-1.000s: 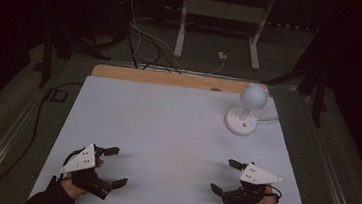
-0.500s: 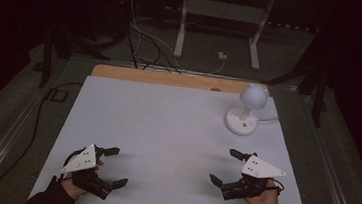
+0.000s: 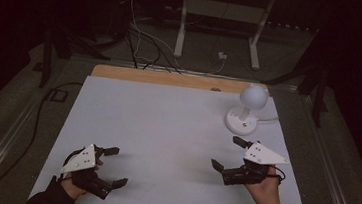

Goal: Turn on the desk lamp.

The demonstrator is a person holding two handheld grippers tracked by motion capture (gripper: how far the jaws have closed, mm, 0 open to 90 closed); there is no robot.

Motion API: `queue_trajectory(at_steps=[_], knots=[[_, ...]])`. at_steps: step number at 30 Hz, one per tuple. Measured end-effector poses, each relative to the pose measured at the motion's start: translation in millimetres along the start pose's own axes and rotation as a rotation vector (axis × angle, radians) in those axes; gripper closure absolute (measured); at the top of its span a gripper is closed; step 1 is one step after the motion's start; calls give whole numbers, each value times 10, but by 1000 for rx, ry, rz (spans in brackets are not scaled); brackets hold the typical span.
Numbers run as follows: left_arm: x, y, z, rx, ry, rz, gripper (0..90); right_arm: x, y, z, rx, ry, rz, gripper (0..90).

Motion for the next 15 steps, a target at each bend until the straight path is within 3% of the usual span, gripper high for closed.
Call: queue_trajectory(at_steps=[15], knots=[[-3, -1, -2, 2, -3, 4, 3, -167, 85, 232, 91, 33, 20, 0]])
Point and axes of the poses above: each handheld gripper's, and its own axes: y roughly forward along the jaws, x roughly out of its underside, z roughly to its right, the point moved 6 cm from there along y, roughly forward along the jaws, and after that the axes turned 9 degrees about y, right-handed, at the moved point
